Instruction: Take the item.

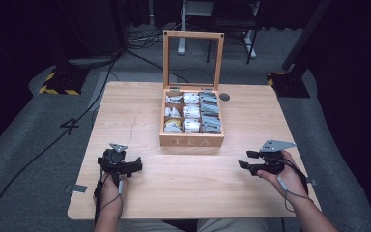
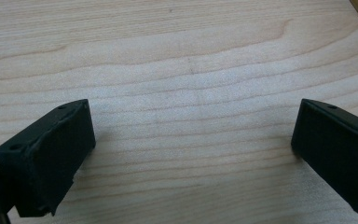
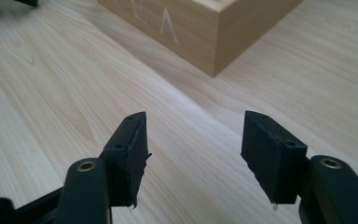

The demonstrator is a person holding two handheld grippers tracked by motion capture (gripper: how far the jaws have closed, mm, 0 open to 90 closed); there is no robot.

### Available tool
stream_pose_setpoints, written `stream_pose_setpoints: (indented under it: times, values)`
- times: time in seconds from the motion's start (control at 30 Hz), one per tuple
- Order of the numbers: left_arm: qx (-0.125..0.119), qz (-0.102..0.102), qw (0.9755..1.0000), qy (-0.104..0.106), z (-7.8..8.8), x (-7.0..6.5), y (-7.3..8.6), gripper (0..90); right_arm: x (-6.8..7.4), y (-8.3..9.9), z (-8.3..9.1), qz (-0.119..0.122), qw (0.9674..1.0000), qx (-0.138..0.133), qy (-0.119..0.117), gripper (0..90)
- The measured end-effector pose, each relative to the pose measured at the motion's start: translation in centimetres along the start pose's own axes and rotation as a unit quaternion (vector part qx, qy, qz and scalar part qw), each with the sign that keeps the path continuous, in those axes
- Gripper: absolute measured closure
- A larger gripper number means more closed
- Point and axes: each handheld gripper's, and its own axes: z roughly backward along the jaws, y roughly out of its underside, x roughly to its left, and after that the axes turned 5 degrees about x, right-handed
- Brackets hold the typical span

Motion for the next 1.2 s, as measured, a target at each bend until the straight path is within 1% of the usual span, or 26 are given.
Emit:
stream_pose_setpoints:
  times: [0.1,0.13,0.2,0.23,0.27,0.3,0.37,0.43,0.53,0.6,0.67,0.77,0.83,0.87,1.1,1.2]
  values:
    - [0.0,0.001,1.0,0.0,0.0,0.0,0.0,0.0,0.1,-0.9,0.2,0.008,1.0,-0.001,-0.001,41.6]
    - [0.0,0.001,1.0,0.0,0.0,0.0,0.0,0.0,0.1,-1.5,0.4,0.009,0.9999,-0.005,-0.004,41.7]
    - [0.0,0.001,1.0,0.0,0.0,0.0,0.0,0.0,0.1,-1.7,0.5,0.009,0.9999,-0.006,-0.004,41.7]
    - [0.0,0.0,1.0,0.0,0.0,0.0,0.0,0.0,0.1,-1.9,0.6,0.009,0.9999,-0.009,-0.006,41.7]
    - [0.0,0.0,1.0,0.0,0.0,0.0,0.0,0.0,0.1,-2.4,0.8,0.002,0.9998,-0.013,-0.014,41.7]
    - [0.0,0.001,1.0,0.0,0.0,0.0,0.0,0.0,0.1,-2.4,0.8,0.002,0.9998,-0.013,-0.014,41.7]
    - [0.0,0.001,1.0,0.0,0.0,0.0,0.0,0.0,0.1,-3.0,1.0,-0.003,0.9996,-0.012,-0.025,42.0]
    - [-0.001,0.001,1.0,0.0,0.0,0.0,0.0,0.0,0.0,-3.3,1.1,-0.003,0.9996,-0.011,-0.025,42.2]
    - [0.0,0.001,1.0,0.0,0.0,0.0,0.0,0.0,-0.2,-4.5,1.6,0.005,0.9998,-0.011,-0.018,42.7]
    - [0.0,0.001,1.0,0.0,0.0,0.0,0.0,0.0,-0.3,-4.7,1.7,0.005,0.9998,-0.012,-0.018,42.8]
    - [-0.001,0.001,1.0,0.0,0.0,0.0,0.0,0.0,-0.6,-5.5,1.8,0.004,0.9997,-0.014,-0.018,43.4]
    - [-0.001,0.001,1.0,0.0,0.0,0.0,0.0,0.0,-0.8,-5.9,1.7,0.005,0.9998,-0.013,-0.017,44.4]
    - [-0.001,0.001,1.0,0.0,0.0,0.0,0.0,0.0,-0.9,-6.4,1.7,0.016,0.9997,-0.004,-0.018,48.4]
    - [0.0,0.001,1.0,0.0,0.0,0.0,0.0,0.0,-0.9,-6.8,1.7,0.024,0.9996,0.003,-0.016,48.8]
    - [0.0,0.0,1.0,0.0,0.0,0.0,0.0,0.0,-1.1,-8.5,1.1,0.033,0.9993,0.002,-0.018,51.1]
    - [0.0,0.0,1.0,0.0,0.0,0.0,0.0,0.0,-1.2,-9.3,0.7,0.033,0.9992,-0.002,-0.022,51.6]
